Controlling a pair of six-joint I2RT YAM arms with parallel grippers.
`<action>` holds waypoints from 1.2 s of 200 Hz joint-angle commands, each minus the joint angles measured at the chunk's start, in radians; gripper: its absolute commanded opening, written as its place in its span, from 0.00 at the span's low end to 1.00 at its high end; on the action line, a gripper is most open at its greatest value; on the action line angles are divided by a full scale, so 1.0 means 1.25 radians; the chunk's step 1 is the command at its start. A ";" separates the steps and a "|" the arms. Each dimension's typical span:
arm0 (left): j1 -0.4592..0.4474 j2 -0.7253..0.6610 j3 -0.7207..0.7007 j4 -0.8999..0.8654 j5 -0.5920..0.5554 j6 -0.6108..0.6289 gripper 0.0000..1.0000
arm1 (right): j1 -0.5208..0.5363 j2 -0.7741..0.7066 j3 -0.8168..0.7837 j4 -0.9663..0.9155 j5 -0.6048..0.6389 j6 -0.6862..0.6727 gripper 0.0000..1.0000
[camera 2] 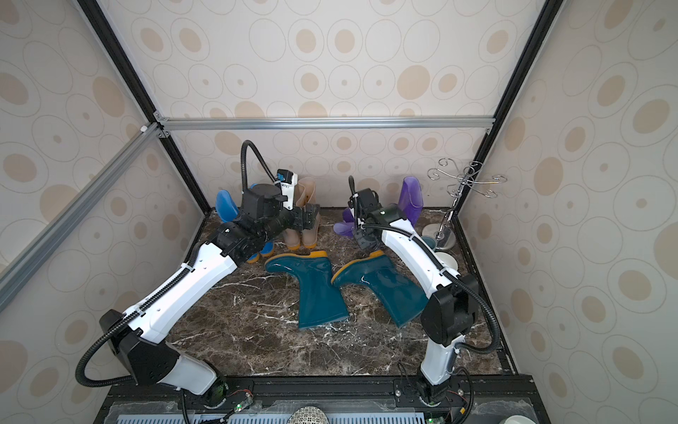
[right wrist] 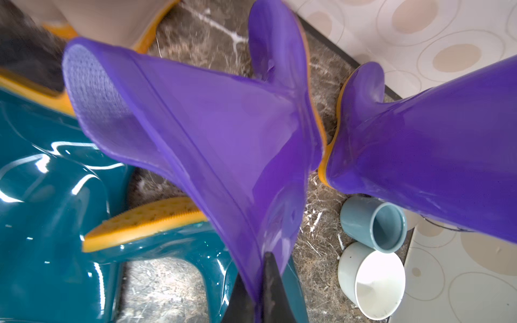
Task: Match and arrange rain boots in pairs
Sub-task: Adjust the rain boot at the center of the board.
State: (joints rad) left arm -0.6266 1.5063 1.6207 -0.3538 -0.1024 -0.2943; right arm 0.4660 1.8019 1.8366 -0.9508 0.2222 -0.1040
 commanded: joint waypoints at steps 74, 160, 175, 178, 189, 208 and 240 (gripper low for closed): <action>-0.009 -0.051 -0.099 0.089 0.028 -0.016 0.89 | -0.059 0.176 0.399 -0.121 -0.287 0.073 0.00; -0.009 -0.085 -0.161 0.114 0.008 -0.027 0.89 | -0.108 0.256 0.564 -0.143 -0.462 0.241 0.00; -0.009 -0.076 -0.162 0.109 0.013 -0.026 0.89 | -0.109 0.260 0.564 -0.141 -0.450 0.250 0.00; -0.009 -0.074 -0.162 0.107 0.013 -0.026 0.88 | -0.108 0.261 0.564 -0.142 -0.445 0.248 0.00; -0.009 -0.065 -0.155 0.101 0.020 -0.025 0.89 | -0.109 0.262 0.560 -0.145 -0.423 0.241 0.00; -0.009 -0.057 -0.153 0.097 0.029 -0.020 0.89 | -0.108 0.255 0.530 -0.140 -0.413 0.171 0.10; -0.009 -0.053 -0.153 0.096 0.038 -0.006 0.89 | -0.108 0.230 0.441 -0.123 -0.375 0.025 0.53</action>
State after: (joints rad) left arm -0.6296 1.4342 1.4193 -0.2413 -0.0689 -0.3145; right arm 0.3260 2.1265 2.4466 -1.1313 -0.2775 0.0803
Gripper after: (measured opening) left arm 0.885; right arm 0.442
